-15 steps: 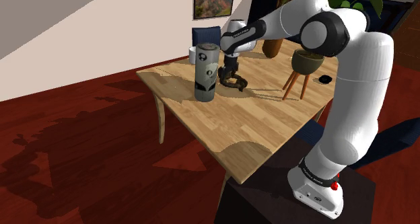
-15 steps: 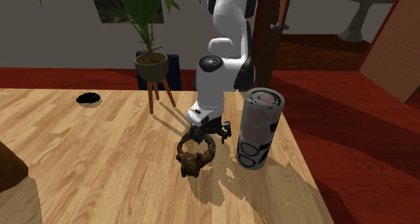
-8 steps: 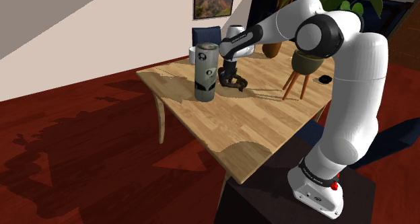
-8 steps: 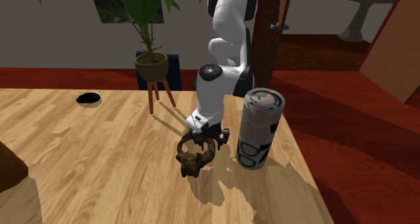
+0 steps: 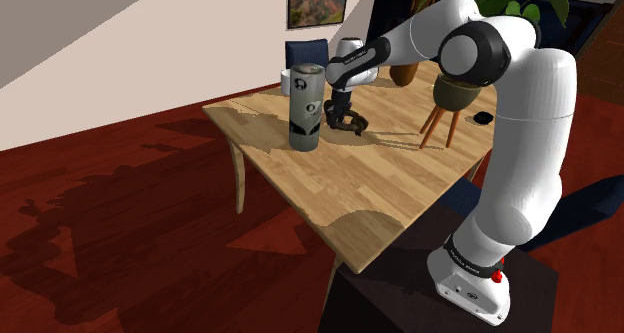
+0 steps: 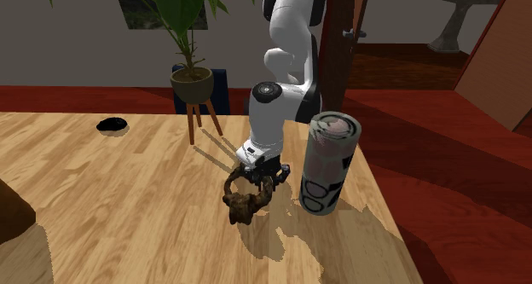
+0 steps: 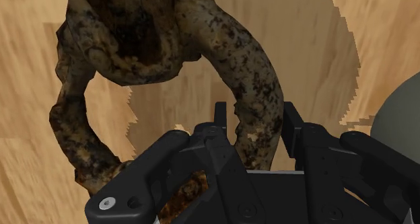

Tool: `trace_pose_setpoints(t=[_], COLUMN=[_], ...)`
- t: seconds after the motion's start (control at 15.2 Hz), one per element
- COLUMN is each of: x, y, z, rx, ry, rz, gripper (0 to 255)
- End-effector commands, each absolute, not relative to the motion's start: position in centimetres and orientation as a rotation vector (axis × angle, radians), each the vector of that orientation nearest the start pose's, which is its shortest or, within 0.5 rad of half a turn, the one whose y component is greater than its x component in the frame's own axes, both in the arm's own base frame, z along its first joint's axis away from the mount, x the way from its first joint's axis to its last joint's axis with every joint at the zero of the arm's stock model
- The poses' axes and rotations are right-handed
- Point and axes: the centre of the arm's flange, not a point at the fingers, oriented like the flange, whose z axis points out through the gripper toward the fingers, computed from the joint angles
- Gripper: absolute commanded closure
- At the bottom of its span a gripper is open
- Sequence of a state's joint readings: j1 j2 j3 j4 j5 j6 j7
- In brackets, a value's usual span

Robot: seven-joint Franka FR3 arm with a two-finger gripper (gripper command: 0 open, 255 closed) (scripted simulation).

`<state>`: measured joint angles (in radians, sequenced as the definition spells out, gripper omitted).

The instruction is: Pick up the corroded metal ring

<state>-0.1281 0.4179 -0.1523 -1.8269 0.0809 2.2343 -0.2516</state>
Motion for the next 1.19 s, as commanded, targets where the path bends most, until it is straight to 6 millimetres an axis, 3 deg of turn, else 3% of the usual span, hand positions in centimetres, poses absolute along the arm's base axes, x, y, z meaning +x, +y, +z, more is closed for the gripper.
trace_pose_setpoints(t=[0.0,0.99,1.12], x=[61.9,61.9,61.9], y=[-16.8,-16.8,-16.8], z=[30.5,38.5,38.5], rx=[-3.136,-3.136,-3.136], ry=[0.102,0.102,0.102], rz=[0.011,0.011,0.011], gripper=[255,255,255])
